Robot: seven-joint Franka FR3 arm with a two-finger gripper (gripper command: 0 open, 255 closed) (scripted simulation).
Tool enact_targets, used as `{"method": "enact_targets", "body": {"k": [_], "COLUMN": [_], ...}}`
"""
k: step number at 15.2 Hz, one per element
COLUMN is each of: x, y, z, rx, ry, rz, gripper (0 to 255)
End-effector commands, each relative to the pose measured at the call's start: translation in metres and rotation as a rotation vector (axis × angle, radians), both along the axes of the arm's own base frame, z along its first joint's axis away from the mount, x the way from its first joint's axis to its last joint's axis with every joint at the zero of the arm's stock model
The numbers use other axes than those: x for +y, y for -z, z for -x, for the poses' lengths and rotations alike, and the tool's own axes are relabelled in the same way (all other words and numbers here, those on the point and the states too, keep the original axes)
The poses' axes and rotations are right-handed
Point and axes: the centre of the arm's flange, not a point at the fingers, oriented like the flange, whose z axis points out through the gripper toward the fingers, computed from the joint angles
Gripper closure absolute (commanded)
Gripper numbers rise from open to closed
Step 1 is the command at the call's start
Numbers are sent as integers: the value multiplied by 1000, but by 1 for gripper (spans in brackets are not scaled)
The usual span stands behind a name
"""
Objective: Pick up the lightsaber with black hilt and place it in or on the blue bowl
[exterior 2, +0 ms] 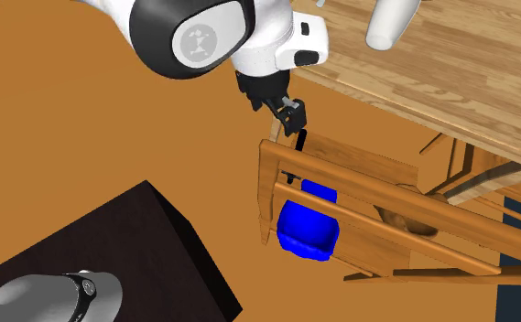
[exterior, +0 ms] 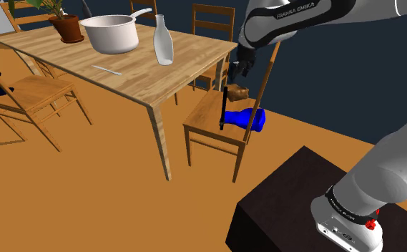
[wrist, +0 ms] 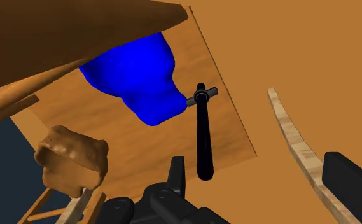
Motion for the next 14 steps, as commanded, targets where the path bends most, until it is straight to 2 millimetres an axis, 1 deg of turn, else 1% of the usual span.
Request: {"method": "enact_targets", "body": {"k": [1,6,7,14], "x": [-5,-18,-20,-20], "y": [17,57,61,97], "z": [-19,-71,-76,-83], "rx": [1,2,2,2], "ry": [10,33,36,36], "rz": [-2,-5,-6,-6], "gripper": [0,0,0,0]}}
